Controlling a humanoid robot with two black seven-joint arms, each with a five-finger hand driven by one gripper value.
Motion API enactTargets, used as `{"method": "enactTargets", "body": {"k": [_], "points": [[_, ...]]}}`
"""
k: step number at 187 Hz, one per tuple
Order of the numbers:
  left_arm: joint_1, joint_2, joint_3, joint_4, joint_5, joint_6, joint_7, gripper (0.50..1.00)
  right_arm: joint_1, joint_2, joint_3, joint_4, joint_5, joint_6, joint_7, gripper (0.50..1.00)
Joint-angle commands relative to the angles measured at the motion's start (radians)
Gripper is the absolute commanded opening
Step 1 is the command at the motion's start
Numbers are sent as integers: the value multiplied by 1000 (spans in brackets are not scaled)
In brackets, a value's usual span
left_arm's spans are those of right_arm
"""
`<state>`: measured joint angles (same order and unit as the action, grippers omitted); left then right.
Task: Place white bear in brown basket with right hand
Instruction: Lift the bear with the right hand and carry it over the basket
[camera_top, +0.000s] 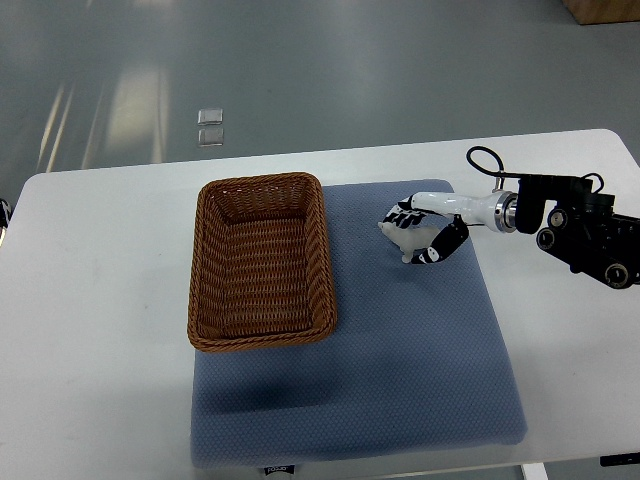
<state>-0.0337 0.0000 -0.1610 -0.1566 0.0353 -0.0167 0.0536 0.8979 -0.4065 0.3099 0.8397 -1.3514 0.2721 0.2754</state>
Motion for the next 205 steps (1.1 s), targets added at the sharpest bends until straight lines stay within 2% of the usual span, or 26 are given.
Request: {"method": "enactTargets", "body": {"k": [1, 17, 36, 80, 128, 157, 205], "points": [[0, 0, 0, -1, 0, 0, 0, 1000, -2, -2, 0, -2, 0, 1, -1, 637], [0, 0, 0, -1, 0, 0, 0, 1000, 0, -2, -6, -2, 0, 1, -1, 592], [0, 0, 0, 0, 0, 0, 0, 1000, 1, -2, -12, -2, 0, 1, -1, 500], [0, 0, 0, 0, 0, 0, 0, 1000, 24, -8, -3, 1, 6, 1, 22, 500], [0, 0, 0, 2, 0, 1, 0, 1000, 182, 14, 3, 9, 18, 1, 58, 500], [0, 0, 0, 2, 0, 0, 0, 1000, 246, 132, 0, 7, 21, 4, 65, 500], [3, 0, 1, 2, 0, 0, 0, 1000, 274, 354, -20, -40, 15, -20, 61, 500]]}}
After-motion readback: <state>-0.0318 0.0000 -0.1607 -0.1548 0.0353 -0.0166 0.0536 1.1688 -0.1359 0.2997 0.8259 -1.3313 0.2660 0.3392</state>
